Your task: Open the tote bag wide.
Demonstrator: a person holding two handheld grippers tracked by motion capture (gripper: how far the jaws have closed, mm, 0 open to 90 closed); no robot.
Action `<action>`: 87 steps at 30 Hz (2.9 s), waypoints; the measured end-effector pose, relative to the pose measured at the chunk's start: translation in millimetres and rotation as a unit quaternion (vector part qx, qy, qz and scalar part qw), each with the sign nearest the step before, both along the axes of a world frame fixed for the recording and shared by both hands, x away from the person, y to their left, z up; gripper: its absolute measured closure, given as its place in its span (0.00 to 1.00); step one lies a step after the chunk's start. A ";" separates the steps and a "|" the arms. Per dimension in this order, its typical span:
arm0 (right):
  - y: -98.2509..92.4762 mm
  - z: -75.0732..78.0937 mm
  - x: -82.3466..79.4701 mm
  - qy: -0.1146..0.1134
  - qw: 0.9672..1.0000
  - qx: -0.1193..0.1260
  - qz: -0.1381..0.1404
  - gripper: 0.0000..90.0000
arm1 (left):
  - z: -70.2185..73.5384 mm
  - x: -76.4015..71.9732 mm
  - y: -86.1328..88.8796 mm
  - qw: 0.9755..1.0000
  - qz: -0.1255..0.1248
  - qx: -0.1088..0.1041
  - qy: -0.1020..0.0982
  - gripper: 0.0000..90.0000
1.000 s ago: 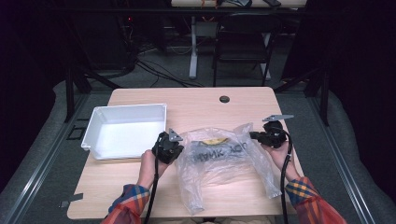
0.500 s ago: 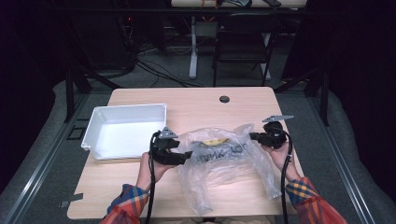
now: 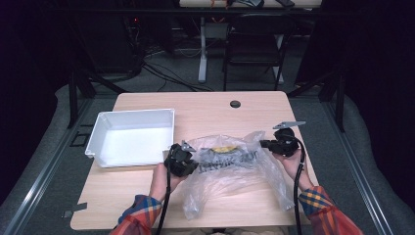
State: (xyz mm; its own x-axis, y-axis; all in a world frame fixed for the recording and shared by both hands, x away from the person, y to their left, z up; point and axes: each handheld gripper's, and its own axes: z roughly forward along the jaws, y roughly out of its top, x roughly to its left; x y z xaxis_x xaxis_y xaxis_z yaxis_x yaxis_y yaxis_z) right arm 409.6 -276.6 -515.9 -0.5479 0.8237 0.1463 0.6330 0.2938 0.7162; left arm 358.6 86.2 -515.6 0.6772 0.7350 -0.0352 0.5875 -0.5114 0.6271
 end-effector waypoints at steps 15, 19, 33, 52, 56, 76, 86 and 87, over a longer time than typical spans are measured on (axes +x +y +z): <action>9.6 -21.6 14.1 0.009 0.995 -0.097 -0.026 1.00 | -16.3 26.3 -5.7 0.998 0.056 0.039 -0.014 0.95; 5.7 -23.1 14.3 0.024 0.992 -0.118 -0.033 1.00 | -22.0 23.7 -10.9 0.999 0.036 0.029 0.010 0.96; -10.3 26.9 -17.0 0.007 0.998 -0.012 0.056 0.39 | -3.3 21.7 -3.8 0.999 0.043 0.001 -0.024 0.93; 43.9 -0.5 -49.4 0.007 0.975 -0.170 0.144 0.48 | 4.0 29.2 -5.0 0.997 0.057 -0.018 -0.042 0.88; 36.6 6.4 -48.3 -0.012 0.981 -0.148 0.124 0.75 | 4.1 29.1 -3.1 0.998 0.055 -0.020 -0.038 0.85; 40.1 21.1 -23.0 -0.063 0.992 -0.088 0.064 1.00 | 19.1 3.5 -26.3 0.998 -0.039 0.039 -0.029 0.32; 30.2 28.5 -19.8 -0.082 0.995 -0.039 0.048 1.00 | 9.0 5.3 -25.4 0.996 -0.042 0.071 -0.032 0.68; 30.1 29.2 -20.2 -0.084 0.995 -0.040 0.048 1.00 | 9.9 4.7 -25.7 0.997 -0.041 0.065 -0.031 0.64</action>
